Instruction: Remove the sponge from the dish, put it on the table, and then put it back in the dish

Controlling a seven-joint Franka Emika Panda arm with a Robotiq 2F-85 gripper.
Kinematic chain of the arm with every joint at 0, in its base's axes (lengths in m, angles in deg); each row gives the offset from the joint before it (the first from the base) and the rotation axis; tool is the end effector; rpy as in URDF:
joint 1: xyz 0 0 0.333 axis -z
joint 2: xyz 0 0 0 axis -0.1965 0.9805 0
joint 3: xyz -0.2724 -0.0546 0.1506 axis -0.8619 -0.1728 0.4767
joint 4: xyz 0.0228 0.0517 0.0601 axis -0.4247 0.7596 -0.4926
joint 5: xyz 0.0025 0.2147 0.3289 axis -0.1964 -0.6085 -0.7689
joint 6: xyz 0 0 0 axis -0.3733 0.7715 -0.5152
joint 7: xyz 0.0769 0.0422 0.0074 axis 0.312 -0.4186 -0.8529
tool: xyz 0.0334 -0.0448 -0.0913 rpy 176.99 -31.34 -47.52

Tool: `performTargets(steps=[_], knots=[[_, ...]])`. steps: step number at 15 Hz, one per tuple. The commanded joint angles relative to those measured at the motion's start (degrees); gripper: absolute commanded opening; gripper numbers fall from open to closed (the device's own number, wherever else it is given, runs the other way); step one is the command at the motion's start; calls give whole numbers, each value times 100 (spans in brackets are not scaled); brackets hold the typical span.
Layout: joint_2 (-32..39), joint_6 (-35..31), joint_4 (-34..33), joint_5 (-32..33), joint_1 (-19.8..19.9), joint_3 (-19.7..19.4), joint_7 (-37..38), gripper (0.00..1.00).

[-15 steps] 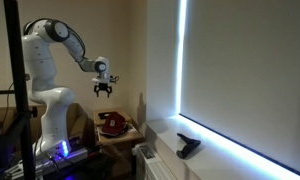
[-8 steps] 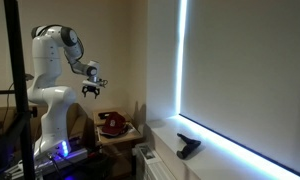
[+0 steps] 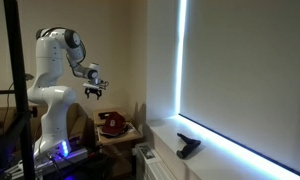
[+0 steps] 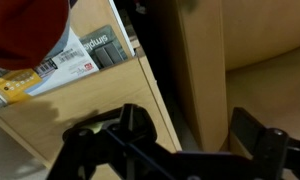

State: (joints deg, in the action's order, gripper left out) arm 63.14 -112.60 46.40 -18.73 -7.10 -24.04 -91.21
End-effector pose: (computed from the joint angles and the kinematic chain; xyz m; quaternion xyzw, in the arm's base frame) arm 0.4734 0.2538 0.3598 -0.9517 -0.2749 -0.0904 0.1022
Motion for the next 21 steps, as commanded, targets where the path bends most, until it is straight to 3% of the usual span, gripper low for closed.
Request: performTargets(steps=[1, 4, 5, 9, 10, 11, 15, 19, 20, 21], knots=[[1308, -1030, -962, 200, 94, 213, 1136, 100], [2127, -1010, -1777, 453, -28, 118, 2387, 100], [1621, -1097, -1183, 474, 120, 259, 1954, 100], [1811, -1094, -1356, 534, 111, 270, 2047, 100], [1882, -1042, -1405, 784, 6, 81, 2285, 100], [2091, -1171, -1591, 1121, -226, -226, 2962, 100], [2887, -812, -2747, 1471, -692, -716, 4811, 100], [3690, -126, -3915, 1449, -1112, -1063, 6353, 100], [3784, 61, -4082, 1384, -1126, -1049, 6665, 100], [3458, -322, -3543, 1476, -954, -870, 6230, 100]])
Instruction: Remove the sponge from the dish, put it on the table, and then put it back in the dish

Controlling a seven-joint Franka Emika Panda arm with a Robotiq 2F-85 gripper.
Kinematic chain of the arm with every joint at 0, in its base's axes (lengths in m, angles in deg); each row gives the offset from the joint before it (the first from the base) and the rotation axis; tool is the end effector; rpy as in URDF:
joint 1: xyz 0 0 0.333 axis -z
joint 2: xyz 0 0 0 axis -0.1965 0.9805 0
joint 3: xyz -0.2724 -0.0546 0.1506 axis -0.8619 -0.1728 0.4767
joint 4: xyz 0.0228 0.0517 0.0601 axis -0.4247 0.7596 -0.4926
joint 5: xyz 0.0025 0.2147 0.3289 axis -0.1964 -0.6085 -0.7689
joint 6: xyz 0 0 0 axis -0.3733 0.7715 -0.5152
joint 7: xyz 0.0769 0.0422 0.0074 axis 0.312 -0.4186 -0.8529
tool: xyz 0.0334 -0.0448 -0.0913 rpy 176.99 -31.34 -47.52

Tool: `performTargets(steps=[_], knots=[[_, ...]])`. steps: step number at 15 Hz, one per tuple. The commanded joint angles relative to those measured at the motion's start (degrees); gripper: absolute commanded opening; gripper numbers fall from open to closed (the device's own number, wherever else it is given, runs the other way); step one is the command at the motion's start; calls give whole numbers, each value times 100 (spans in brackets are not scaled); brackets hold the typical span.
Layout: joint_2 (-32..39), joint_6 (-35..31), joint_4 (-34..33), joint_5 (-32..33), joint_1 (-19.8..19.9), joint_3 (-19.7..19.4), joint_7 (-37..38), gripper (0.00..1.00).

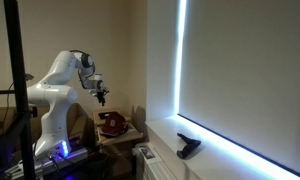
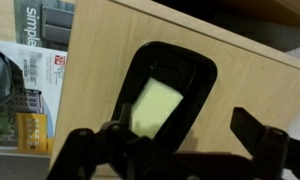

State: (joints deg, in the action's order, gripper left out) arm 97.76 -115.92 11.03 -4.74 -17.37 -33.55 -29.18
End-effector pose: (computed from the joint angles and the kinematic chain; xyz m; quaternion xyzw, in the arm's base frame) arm 0.6183 0.3446 0.2647 -0.9774 0.1601 -0.1019 0.0931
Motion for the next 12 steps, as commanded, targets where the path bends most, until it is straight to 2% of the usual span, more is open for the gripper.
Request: performTargets(steps=[1, 4, 7, 12], knots=[[146, 121, -213, 83, 30, 68, 272, 100], [424, 288, -504, 58, 31, 21, 510, 100], [876, 114, -827, -199, 162, 21, 998, 100], [1609, -735, -1435, -141, 99, -139, 1710, 100]])
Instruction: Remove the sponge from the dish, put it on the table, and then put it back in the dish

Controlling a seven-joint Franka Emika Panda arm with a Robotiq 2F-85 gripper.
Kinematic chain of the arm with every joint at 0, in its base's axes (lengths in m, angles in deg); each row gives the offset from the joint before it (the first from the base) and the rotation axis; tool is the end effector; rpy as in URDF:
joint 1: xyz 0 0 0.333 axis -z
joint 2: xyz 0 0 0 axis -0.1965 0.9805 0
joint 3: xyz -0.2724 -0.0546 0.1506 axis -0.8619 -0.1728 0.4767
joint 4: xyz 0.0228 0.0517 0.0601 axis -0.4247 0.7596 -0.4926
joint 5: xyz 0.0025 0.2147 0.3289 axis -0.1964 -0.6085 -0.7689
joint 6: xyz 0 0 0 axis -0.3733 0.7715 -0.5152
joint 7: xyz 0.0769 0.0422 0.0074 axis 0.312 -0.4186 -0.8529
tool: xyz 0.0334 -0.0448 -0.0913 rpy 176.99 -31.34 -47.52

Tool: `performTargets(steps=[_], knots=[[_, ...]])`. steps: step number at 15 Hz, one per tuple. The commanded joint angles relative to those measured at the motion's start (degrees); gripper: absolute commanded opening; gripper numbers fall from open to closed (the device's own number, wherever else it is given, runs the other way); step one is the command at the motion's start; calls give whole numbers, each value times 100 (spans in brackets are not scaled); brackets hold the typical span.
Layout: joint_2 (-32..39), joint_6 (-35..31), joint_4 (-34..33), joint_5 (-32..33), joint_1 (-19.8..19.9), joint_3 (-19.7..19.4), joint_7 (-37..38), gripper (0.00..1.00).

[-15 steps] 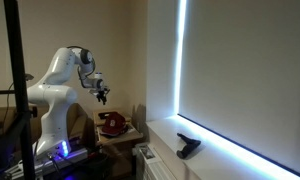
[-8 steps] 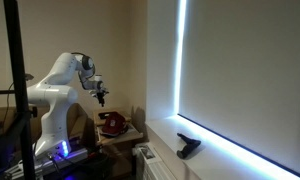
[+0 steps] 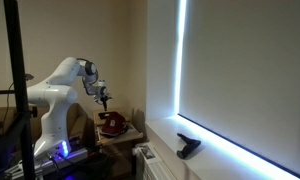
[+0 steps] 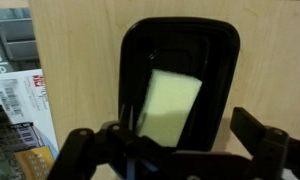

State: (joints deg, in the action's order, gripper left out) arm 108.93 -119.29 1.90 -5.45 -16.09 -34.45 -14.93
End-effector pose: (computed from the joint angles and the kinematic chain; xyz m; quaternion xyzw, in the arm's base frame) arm 0.6569 0.3355 0.2024 -0.9421 0.3002 -0.1009 0.1102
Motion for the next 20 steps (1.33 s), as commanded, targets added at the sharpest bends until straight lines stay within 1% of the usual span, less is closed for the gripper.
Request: performTargets(steps=[1, 2, 5, 6, 8, 10, 13, 17, 20], knots=[[621, -485, -656, -52, -71, -98, 400, 100], [783, -538, -819, -9, -157, -197, 553, 100], [1116, -426, -1165, 15, -221, -311, 790, 100], [842, -443, -820, 7, -133, -176, 609, 100], [1025, -440, -1003, 14, -167, -226, 695, 100], [1069, -443, -1050, 14, -169, -232, 704, 100], [1256, -365, -1172, -119, -17, -93, 674, 100], [1478, -470, -1296, -144, 32, -14, 588, 100], [1616, -426, -1444, -124, 19, -15, 581, 100]])
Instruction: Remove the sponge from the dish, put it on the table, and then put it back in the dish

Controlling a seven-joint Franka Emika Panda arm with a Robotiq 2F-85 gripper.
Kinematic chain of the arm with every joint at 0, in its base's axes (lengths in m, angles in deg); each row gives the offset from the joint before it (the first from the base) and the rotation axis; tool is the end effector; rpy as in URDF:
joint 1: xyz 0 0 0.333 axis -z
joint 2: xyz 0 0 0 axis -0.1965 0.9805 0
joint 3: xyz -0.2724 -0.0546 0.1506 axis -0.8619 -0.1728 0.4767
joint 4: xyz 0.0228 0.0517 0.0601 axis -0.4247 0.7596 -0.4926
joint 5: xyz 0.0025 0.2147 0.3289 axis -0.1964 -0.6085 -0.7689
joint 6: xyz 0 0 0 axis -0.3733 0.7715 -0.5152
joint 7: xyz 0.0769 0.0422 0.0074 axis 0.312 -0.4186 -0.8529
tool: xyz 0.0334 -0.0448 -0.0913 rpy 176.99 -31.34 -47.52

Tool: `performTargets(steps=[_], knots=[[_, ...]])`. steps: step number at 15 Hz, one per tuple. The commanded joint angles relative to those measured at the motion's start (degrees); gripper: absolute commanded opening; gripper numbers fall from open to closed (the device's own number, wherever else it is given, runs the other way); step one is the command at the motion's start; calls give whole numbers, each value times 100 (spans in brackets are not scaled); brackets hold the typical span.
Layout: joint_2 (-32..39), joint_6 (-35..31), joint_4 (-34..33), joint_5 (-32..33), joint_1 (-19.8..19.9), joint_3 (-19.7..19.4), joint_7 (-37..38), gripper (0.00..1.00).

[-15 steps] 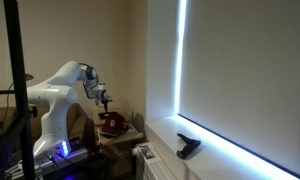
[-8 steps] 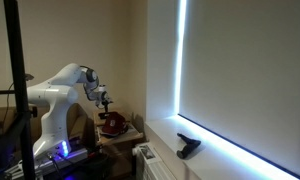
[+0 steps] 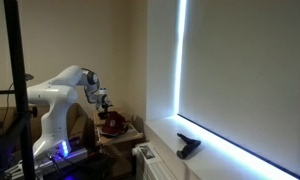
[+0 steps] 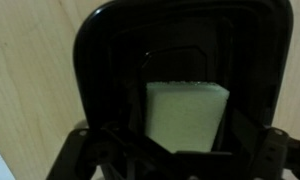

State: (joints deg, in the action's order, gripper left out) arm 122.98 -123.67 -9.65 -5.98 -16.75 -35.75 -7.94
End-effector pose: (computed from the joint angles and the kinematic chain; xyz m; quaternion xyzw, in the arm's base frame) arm 0.6781 0.3417 0.1175 -0.9190 0.3578 -0.1114 0.1226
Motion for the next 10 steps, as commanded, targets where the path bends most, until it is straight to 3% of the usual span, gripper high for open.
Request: performTargets(steps=[1, 2, 3, 5, 10], knots=[[254, 28, -346, -69, 82, 117, -118, 100], [293, 61, -393, -78, 97, 143, -140, 99], [315, 122, -422, -49, 58, 78, -92, 74], [354, 264, -502, -80, 90, 119, -97, 72], [299, 667, -638, -46, 95, 95, -64, 38]])
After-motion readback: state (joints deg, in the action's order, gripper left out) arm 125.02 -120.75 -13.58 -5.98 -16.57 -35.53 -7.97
